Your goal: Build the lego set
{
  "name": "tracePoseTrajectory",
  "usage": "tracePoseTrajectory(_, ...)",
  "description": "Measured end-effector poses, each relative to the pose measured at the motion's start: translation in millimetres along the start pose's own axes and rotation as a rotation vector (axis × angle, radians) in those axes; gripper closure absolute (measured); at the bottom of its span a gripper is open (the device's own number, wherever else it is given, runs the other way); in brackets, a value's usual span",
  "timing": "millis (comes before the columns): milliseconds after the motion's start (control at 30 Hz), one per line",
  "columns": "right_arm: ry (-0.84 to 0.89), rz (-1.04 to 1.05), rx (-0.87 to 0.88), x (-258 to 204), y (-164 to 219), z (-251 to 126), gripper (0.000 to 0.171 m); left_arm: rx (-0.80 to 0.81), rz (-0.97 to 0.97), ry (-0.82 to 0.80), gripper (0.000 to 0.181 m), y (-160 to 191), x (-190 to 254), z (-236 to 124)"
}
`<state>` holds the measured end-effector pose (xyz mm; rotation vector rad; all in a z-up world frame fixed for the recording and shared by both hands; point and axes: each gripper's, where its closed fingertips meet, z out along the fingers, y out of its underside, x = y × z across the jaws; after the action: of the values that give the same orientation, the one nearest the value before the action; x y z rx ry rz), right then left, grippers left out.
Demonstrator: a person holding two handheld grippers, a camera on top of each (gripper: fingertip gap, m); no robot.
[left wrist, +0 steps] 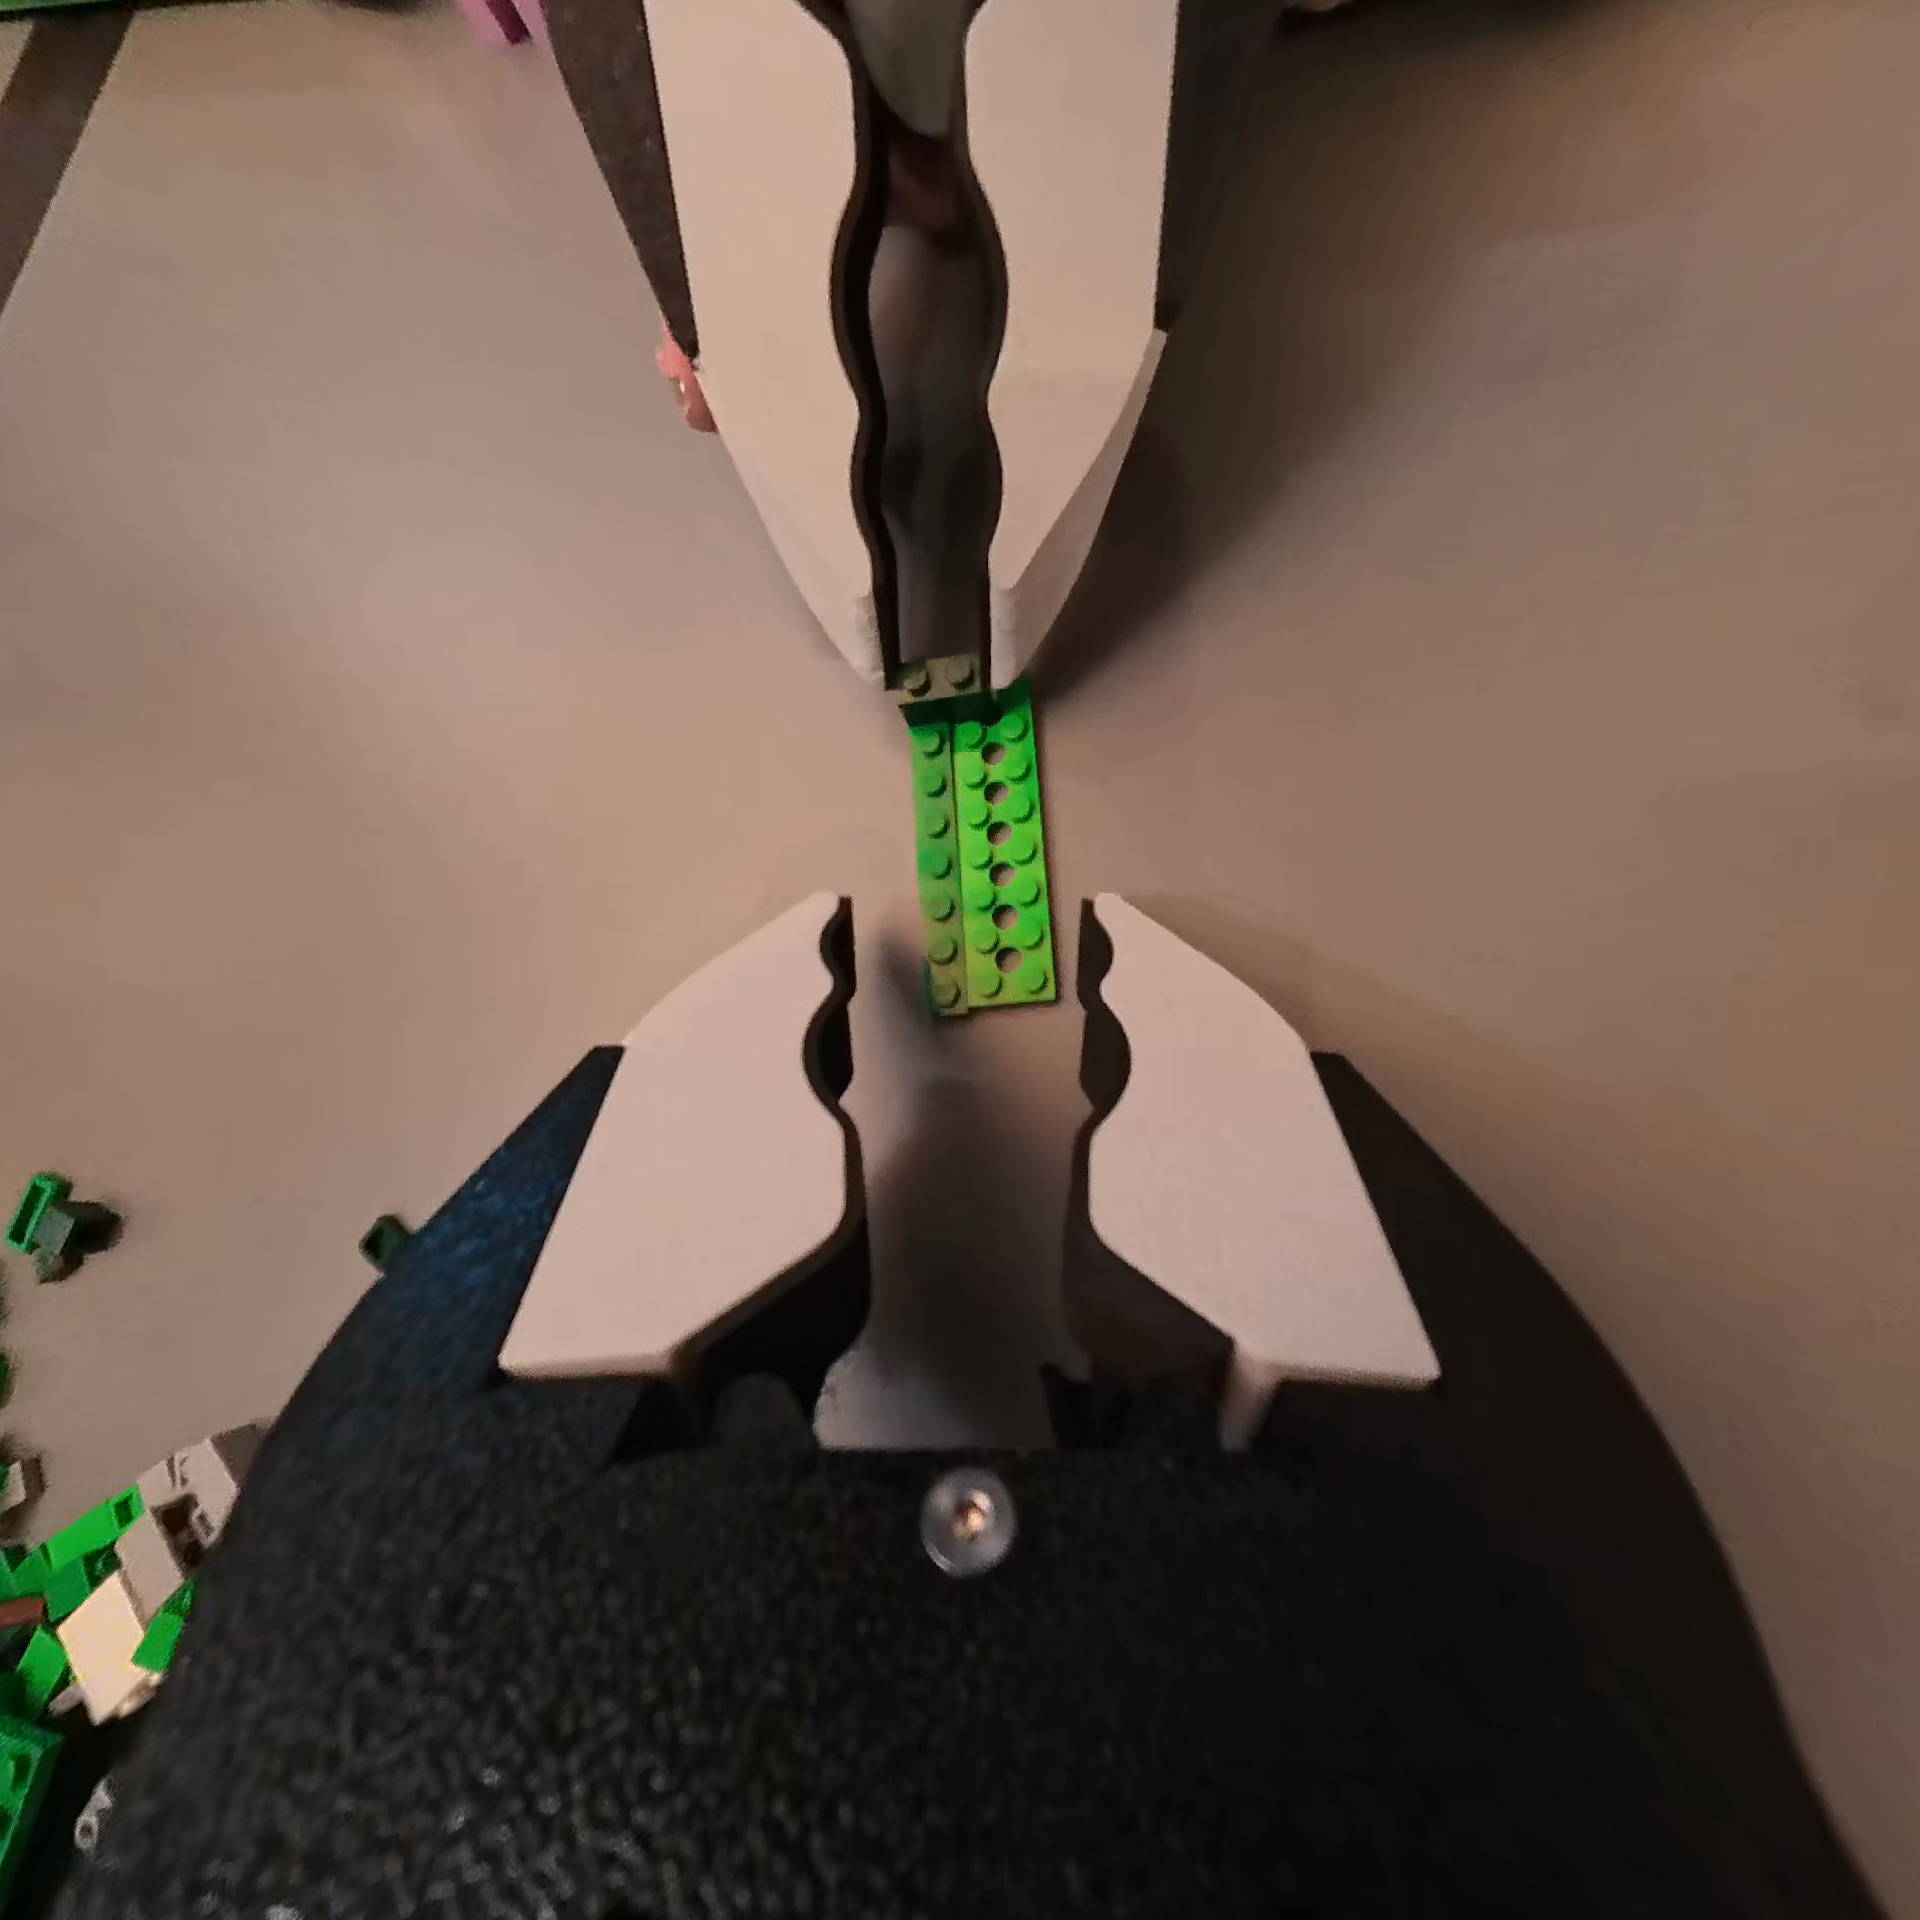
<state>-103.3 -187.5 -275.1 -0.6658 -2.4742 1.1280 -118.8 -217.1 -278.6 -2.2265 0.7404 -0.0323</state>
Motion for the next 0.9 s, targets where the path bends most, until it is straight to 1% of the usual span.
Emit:
tracePoseTrajectory(267, -0.017, 0.013, -0.001, -1.3, 1.3, -1.5, 0.155, -0.02, 0.009, -0.004, 0.143, -5.9, -0.6, 6.6)
tracePoseTrajectory(467, -0.016, 0.006, -0.001, -2.0, 1.4, -1.6, 0.155, -0.066, 0.006, 0.028, 0.154, -7.7, 2.5, 10.1)
tracePoseTrajectory(633, -0.015, 0.007, -0.003, -2.2, 1.7, -1.7, 0.155, -0.113, -0.013, 0.059, 0.159, -7.1, 6.2, 10.7)
tracePoseTrajectory(900, -0.023, 0.027, -0.012, -3.6, 3.5, -2.3, 0.155, -0.196, -0.056, 0.08, 0.159, -5.7, 6.4, 10.9)
